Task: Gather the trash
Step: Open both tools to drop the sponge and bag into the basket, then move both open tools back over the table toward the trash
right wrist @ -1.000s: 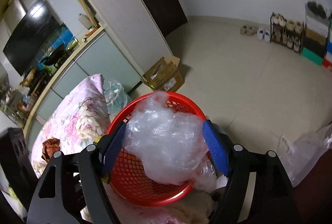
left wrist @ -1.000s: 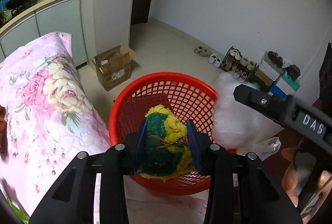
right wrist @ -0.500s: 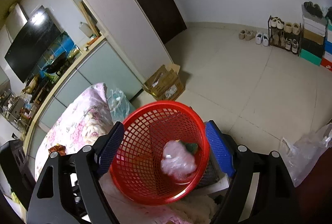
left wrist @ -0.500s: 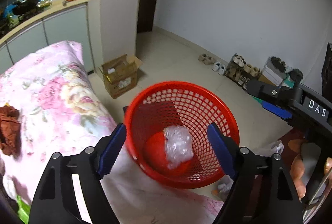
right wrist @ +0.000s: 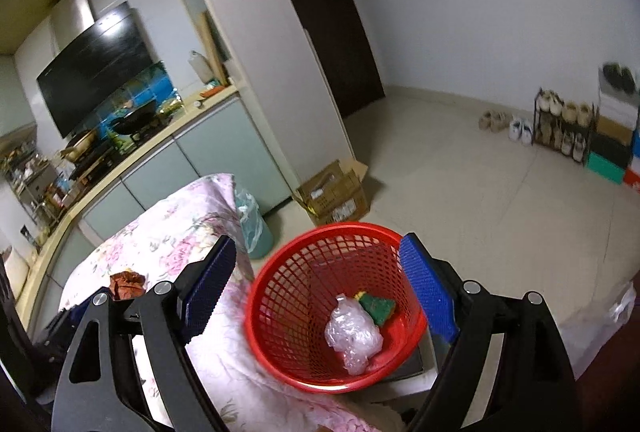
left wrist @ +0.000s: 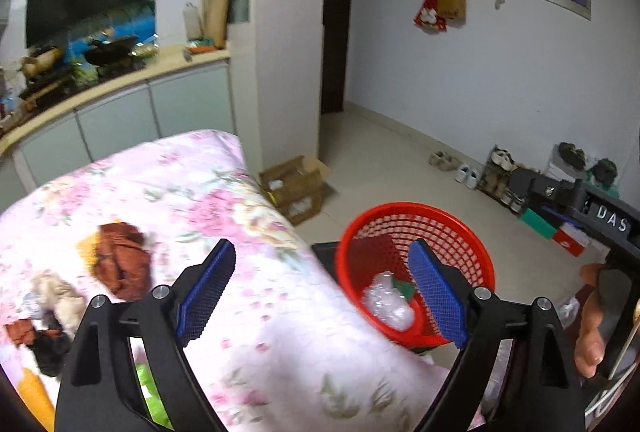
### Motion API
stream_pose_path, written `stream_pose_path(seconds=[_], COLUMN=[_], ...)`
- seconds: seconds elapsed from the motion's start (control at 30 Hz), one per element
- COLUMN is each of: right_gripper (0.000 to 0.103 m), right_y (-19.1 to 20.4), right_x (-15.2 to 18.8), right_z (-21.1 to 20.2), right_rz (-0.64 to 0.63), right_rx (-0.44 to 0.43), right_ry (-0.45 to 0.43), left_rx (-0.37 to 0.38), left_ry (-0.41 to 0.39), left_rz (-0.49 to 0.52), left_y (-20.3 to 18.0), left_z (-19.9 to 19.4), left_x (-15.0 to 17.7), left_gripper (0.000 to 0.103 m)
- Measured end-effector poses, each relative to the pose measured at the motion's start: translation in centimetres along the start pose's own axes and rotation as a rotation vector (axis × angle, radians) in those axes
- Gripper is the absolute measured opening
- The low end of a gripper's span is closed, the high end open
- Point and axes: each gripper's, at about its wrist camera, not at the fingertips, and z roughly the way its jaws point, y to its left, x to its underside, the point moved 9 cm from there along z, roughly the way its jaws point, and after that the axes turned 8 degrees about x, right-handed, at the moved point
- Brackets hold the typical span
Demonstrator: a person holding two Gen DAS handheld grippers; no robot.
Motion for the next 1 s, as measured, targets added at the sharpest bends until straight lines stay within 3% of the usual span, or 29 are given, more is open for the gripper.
stream_pose_path(seconds=[0.37,0.7,0.9,1.0], right_gripper=[0.085,0.092,0.093,0.095], right_y=[4.8,8.9,11.6,12.8], right_x=[0.1,2.4,3.7,4.3], right_z=[-3.7,-6.1,-7.3,-7.8], right_rz=[-0.135,-0.181,-0.213,-0.228], right_rx=[-0.031,-0.143,-0.201,-0.227], right_ry=[-0.124,-0.115,-0.097,-0.082], left_rx=[-0.133,-0.253,-0.341,-0.424], left_ry=[-0.051,-0.074,-0.093,-0.115], left_rz=[-0.063,-0.188,-0.316,-0.369], left_y=[6.5,14.1,20.4,23.9], left_z=[-6.3,-12.5,-17.3,-20.5], left_x=[2.0,4.5,5.9,7.1], left_gripper=[0.086,0.086,0.086,0.086])
